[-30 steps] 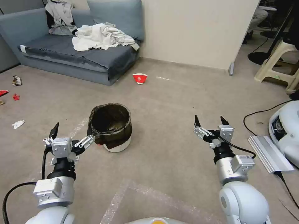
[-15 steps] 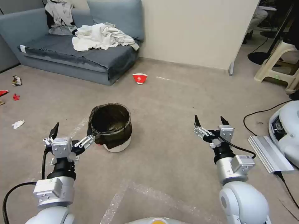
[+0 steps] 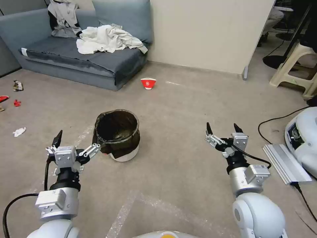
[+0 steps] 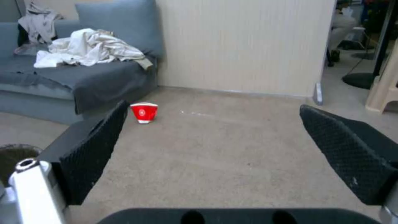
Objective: Pick up the trash can from the floor.
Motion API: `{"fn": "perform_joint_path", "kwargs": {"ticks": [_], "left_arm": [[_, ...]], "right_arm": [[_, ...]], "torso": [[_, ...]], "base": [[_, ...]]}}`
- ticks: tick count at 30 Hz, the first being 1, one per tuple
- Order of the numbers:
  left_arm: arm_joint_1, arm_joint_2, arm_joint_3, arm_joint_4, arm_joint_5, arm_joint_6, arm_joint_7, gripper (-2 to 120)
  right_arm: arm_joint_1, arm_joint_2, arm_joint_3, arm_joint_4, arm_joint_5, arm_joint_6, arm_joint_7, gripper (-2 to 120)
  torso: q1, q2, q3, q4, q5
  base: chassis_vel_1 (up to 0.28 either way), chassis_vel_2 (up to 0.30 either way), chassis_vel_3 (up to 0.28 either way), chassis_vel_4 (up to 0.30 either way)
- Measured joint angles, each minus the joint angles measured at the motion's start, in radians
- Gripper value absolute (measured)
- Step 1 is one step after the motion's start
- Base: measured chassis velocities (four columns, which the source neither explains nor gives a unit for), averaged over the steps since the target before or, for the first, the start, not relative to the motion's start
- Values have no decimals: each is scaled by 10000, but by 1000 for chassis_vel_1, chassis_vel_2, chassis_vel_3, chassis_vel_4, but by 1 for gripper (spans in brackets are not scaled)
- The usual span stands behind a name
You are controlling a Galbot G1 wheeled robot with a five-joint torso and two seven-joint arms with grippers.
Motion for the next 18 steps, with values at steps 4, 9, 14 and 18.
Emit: {"fn": "perform_joint_path", "kwargs": {"ticks": [4, 9, 14, 18], "left_arm": [[24, -31, 3, -107, -29, -1, 0, 100], [59, -105, 17, -172, -48, -11, -4, 100], [67, -125, 28, -185, -39, -14, -6, 100], [84, -128, 34, -191, 11, -8, -10, 100]], "right_arm": [[-22, 0, -13, -41, 22, 7, -4, 100], [-42, -21, -29, -97, 43, 25, -40, 100], [-35, -35, -36, -115, 54, 41, -55, 100], [-25, -39, -42, -119, 59, 43, -58, 100]], "torso": [[0, 0, 0, 0, 0], [0, 0, 0, 0, 0], [0, 0, 0, 0, 0], [0, 0, 0, 0, 0]], "base": [[0, 0, 0, 0], [0, 0, 0, 0], [0, 0, 0, 0], [0, 0, 0, 0]]}}
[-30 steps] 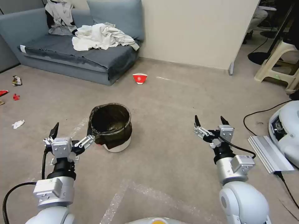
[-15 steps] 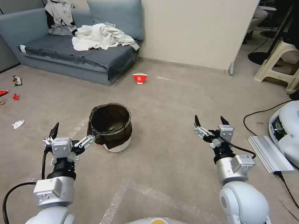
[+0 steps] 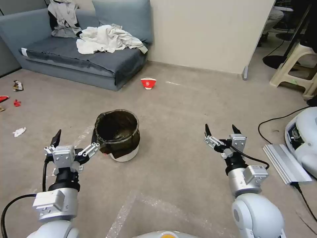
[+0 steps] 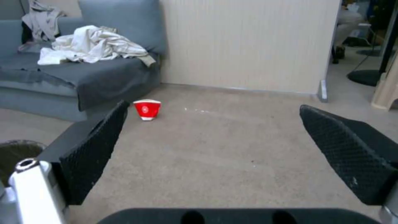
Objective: Pick up the trash can from the floor.
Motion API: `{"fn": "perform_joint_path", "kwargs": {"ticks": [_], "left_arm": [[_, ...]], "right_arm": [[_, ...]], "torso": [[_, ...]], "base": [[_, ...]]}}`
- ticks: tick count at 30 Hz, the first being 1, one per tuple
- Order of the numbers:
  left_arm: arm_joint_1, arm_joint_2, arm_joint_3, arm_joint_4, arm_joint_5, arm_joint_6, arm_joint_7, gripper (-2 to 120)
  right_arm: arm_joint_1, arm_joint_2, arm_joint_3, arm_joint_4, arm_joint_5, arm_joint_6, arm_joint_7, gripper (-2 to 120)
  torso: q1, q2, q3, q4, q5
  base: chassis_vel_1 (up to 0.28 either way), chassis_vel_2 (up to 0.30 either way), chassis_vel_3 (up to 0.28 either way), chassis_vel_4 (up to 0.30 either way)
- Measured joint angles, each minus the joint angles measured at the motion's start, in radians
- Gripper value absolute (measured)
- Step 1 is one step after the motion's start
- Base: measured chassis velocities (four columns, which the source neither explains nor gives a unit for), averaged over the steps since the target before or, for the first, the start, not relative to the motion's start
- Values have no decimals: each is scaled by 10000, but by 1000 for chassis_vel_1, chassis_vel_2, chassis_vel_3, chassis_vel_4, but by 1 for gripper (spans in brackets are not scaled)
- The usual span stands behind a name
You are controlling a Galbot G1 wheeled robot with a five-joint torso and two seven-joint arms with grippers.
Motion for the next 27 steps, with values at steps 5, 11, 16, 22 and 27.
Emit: {"fn": "perform_joint_path", "kwargs": {"ticks": [5, 11, 16, 22, 27], "left_arm": [[17, -9, 1, -7, 42, 16, -19, 100], [23, -30, -8, -9, 67, 26, -28, 100], [26, -34, -21, -8, 89, 80, -30, 100], [-58, -21, -49, 53, 87, 156, -60, 100], [-152, 64, -72, 125, 38, 318, -158, 100]], "right_arm": [[15, -4, -2, -4, 5, 5, -6, 100], [8, -8, -5, -18, 12, 25, -24, 100], [-14, -17, -3, -27, 12, 25, -34, 100], [-23, -18, -18, -27, 13, 26, -33, 100], [1, -22, -24, -76, 13, 25, -34, 100]], "torso": [[0, 0, 0, 0, 0], [0, 0, 0, 0, 0], [0, 0, 0, 0, 0], [0, 0, 0, 0, 0], [0, 0, 0, -1, 0]], "base": [[0, 0, 0, 0], [-54, 78, 79, -72], [-96, 99, 104, -106], [-124, 127, 116, -113], [-125, 126, 125, -121]]}}
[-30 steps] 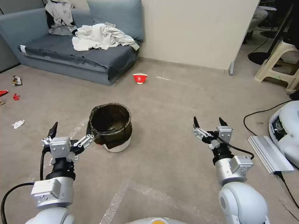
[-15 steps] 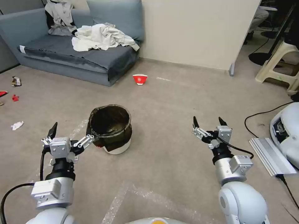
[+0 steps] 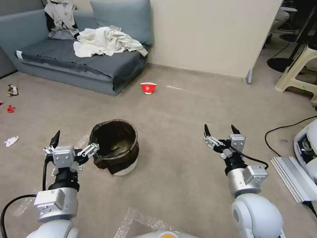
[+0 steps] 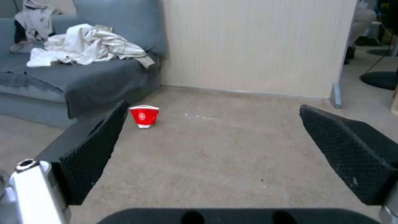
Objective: Pick up the trash can from the floor.
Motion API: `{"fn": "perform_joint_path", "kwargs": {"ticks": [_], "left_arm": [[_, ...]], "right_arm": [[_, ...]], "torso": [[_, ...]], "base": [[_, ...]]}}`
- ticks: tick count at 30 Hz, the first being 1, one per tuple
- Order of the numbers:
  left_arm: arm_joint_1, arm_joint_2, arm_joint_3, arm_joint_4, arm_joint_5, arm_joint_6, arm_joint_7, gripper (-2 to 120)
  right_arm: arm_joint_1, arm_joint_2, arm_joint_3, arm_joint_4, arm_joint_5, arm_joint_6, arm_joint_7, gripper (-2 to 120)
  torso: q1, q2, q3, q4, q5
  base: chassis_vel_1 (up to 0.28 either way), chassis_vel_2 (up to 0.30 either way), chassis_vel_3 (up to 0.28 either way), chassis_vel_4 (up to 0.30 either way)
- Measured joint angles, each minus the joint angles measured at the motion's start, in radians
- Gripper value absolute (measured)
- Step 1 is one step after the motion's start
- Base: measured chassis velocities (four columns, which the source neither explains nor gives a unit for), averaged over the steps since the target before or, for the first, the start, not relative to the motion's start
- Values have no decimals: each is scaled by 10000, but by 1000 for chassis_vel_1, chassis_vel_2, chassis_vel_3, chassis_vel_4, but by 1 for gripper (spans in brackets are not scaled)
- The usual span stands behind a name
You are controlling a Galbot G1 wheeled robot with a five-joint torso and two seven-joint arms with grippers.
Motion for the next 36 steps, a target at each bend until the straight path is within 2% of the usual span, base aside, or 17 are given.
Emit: {"fn": "perform_joint_path", "kwargs": {"ticks": [8, 12, 14, 15, 19, 24, 26, 36], "left_arm": [[-127, 146, -25, 196, -120, 47, -21, 100], [-371, 441, -37, 416, -615, 462, -30, 100], [-593, 724, -61, 633, -1081, 933, -62, 100], [-593, 724, -61, 633, -1081, 933, -62, 100], [-1073, 1380, -149, 1115, -2403, 2070, -405, 100], [-1555, 1767, -221, 1636, -3365, 2703, -705, 100], [-1901, 1983, -247, 2076, -3887, 3106, -900, 100], [-2904, 2370, -174, 3752, -4302, 4156, -1170, 100]], "right_arm": [[42, 16, -23, -100, 0, 2, 3, 100], [126, 14, -9, -141, 93, 61, 30, 100], [167, 3, 24, -175, 309, 56, 59, 100], [167, 3, 24, -175, 309, 56, 59, 100], [198, 9, 32, -350, 393, 49, 65, 100], [303, 9, 18, -490, 393, 48, 63, 100], [394, 6, 4, -578, 390, 44, 63, 100], [441, -8, 10, -787, 361, 37, 54, 100]], "torso": [[0, 0, 0, 1, 0], [1, 0, 1, 2, -1], [1, 0, 1, 2, -2], [1, 0, 1, 2, -2], [0, 0, 0, 0, -3], [0, 0, 0, 1, -2], [0, 0, 1, 1, -2], [0, 0, 1, 1, 0]], "base": [[-117, 110, 107, -125], [-82, 89, 95, -82], [-34, 25, 31, -27], [0, 0, 0, 0], [0, 0, 0, 0], [0, 0, 0, 0], [0, 0, 0, 0], [0, 0, 0, 0]]}}
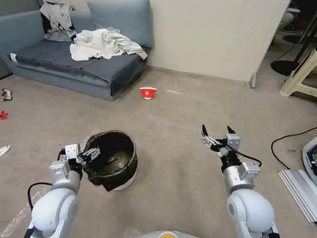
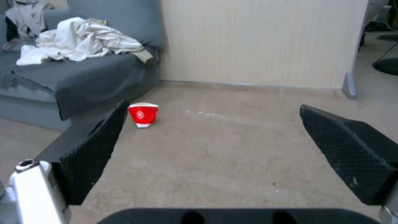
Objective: Pick up the trash can from the floor.
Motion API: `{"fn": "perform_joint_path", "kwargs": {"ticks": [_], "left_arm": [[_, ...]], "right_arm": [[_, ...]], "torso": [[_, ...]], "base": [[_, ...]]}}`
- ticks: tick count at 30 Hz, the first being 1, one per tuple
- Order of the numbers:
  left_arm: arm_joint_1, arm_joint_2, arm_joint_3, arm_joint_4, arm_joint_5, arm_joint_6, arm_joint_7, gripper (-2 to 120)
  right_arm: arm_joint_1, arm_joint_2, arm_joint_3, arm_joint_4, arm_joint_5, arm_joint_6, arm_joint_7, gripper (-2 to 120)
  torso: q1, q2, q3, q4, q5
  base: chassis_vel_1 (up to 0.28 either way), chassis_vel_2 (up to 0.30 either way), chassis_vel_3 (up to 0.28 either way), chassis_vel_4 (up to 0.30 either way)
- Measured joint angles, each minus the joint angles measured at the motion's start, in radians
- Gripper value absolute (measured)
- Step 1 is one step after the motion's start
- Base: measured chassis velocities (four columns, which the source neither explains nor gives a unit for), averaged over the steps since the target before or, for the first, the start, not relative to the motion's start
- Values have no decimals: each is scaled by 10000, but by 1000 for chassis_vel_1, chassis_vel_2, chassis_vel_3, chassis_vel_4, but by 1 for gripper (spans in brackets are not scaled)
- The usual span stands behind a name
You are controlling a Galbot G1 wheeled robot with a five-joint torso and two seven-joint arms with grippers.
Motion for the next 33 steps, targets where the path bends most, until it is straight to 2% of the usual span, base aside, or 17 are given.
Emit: {"fn": "perform_joint_path", "kwargs": {"ticks": [11, 22, 25, 28, 29, 33], "left_arm": [[-934, 313, 251, 1300, -496, 494, -47, 100], [-1218, 334, 354, 1751, -823, 926, -138, 100], [-1290, 319, 398, 1871, -846, 987, -276, 95], [-1374, 288, 441, 2004, -827, 1036, -393, 82], [-1374, 288, 441, 2004, -827, 1036, -393, 82], [-1483, 271, 491, 2184, -776, 1077, -474, 64]], "right_arm": [[56, 68, -10, -155, -22, 9, 11, 100], [53, 88, -38, -239, -36, 27, 26, 100], [55, 93, -64, -296, -38, 44, 29, 100], [72, 98, -78, -346, -40, 76, 29, 100], [72, 98, -78, -346, -40, 76, 29, 100], [112, 101, -86, -426, -40, 209, 45, 100]], "torso": [[0, 0, 0, 0, 0], [0, 0, -1, 0, 0], [0, 0, -1, 0, -1], [0, 0, -1, 0, 0], [0, 0, -1, 0, 0], [0, 0, -1, -1, 0]], "base": [[0, 0, 0, 0], [0, 0, 0, 0], [0, 0, 0, 0], [0, 0, 0, 0], [0, 0, 0, 0], [0, 0, 0, 0]]}}
